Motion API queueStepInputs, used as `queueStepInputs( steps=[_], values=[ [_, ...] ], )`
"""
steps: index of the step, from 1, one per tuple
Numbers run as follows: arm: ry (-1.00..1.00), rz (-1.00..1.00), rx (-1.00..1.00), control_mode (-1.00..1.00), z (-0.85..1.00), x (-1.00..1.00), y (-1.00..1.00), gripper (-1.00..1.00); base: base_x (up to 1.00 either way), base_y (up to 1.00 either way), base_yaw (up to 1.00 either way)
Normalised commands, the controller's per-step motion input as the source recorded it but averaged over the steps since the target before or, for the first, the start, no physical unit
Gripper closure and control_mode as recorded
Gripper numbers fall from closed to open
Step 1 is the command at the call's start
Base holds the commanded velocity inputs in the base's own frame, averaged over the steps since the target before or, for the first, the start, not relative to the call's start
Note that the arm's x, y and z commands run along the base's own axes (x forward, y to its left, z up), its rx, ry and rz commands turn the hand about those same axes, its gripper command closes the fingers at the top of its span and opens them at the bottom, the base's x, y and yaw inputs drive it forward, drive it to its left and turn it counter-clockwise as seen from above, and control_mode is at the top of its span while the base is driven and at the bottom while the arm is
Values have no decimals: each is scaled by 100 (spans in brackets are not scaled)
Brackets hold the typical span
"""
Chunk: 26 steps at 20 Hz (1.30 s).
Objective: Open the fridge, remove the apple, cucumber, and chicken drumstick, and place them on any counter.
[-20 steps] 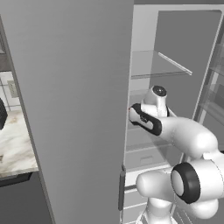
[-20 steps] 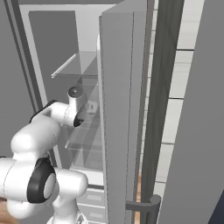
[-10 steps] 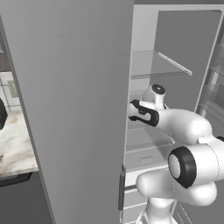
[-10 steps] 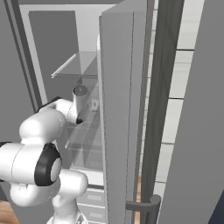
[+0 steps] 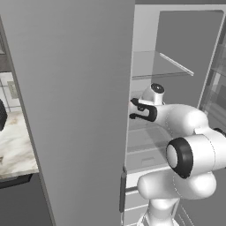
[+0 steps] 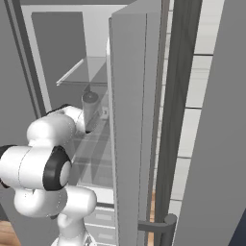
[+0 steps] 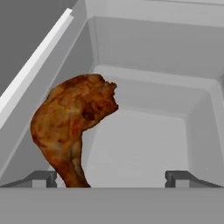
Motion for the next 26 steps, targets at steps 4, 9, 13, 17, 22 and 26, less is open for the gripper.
queueStepInputs(
  steps=[4, 9, 13, 17, 22, 26],
  values=[
    [0, 0, 0, -100, -14, 32, 3, -100, 0, 0, 0],
    [0, 0, 0, -100, -18, 9, 0, -100, 0, 0, 0],
    [0, 1, -1, -100, -40, 0, 5, -100, 0, 0, 0],
    [0, 0, -1, -100, -44, 0, 9, -100, 0, 0, 0],
    [0, 0, 0, -100, -47, 0, 13, 100, 0, 0, 0],
    [0, 0, 0, -100, -55, 0, 12, 100, 0, 0, 0]
  ],
)
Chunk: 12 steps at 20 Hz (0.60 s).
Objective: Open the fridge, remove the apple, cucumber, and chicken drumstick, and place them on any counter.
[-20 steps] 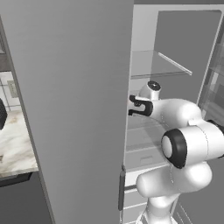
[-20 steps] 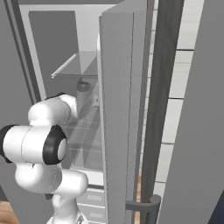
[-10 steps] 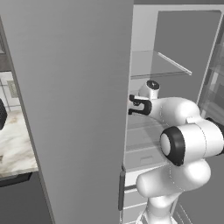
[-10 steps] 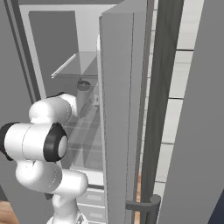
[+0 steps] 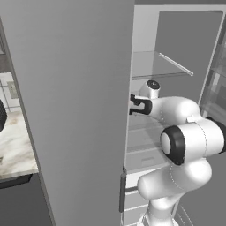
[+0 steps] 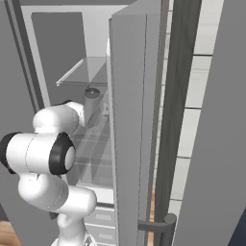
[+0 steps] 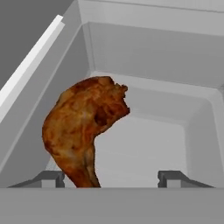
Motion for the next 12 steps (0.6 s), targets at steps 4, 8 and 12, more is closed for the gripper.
queueStepInputs(
  steps=[4, 8, 12],
  values=[
    [0, 0, 0, -100, -17, 0, 2, 100, 0, 0, 0],
    [0, 0, 0, -100, 0, 0, 0, 100, 0, 0, 0],
    [0, 0, 0, -100, 0, 0, 0, 100, 0, 0, 0]
  ],
)
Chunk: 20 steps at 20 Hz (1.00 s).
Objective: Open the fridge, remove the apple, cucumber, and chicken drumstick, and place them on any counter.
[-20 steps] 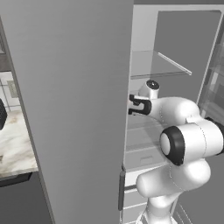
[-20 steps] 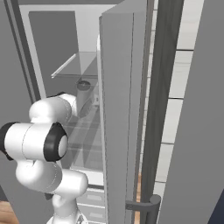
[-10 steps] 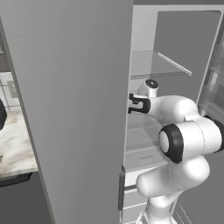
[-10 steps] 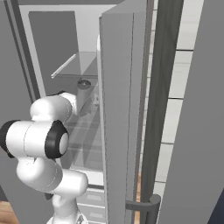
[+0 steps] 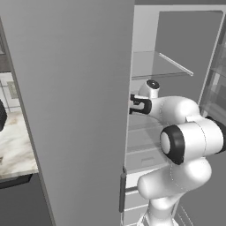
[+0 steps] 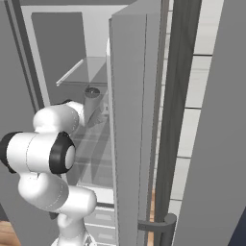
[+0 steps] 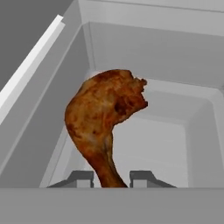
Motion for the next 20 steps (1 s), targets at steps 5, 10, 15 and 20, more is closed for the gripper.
queueStepInputs(
  steps=[5, 10, 15, 20],
  values=[
    [0, 0, 0, -100, -14, -23, 0, 100, 0, 0, 0],
    [-2, 0, 0, -100, -11, -80, -6, 100, 0, 0, 0],
    [-22, 0, 0, -100, 12, -100, -22, 100, 0, 0, 0],
    [-16, 0, 0, -100, 59, -100, -10, 100, 0, 0, 0]
  ],
)
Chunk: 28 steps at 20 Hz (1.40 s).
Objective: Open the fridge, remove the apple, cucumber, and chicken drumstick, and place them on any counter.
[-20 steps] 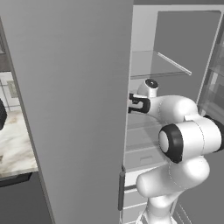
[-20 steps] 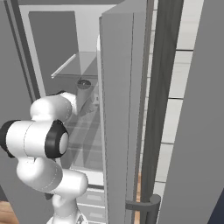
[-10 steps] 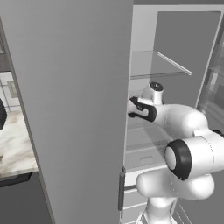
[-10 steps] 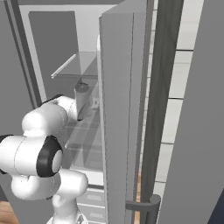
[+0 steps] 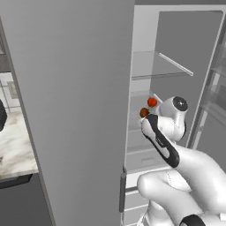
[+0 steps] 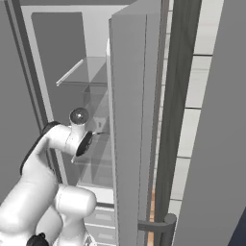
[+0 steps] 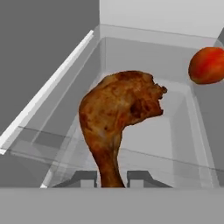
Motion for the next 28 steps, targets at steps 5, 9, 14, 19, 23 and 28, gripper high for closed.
queueStepInputs(
  steps=[5, 9, 14, 19, 23, 28],
  values=[
    [-1, 0, 0, -100, 80, -81, 0, 100, 0, 0, 0],
    [0, 0, 0, -100, 91, -62, 0, 100, 0, 0, 0],
    [0, 0, -1, -100, 62, -65, 0, 100, 0, 0, 0],
    [5, 0, -2, -100, 32, -67, 0, 100, 0, 0, 0],
    [3, 0, -1, -100, 3, -70, 0, 100, 0, 0, 0],
    [0, 0, 0, -100, 0, -53, 0, 100, 0, 0, 0]
  ],
)
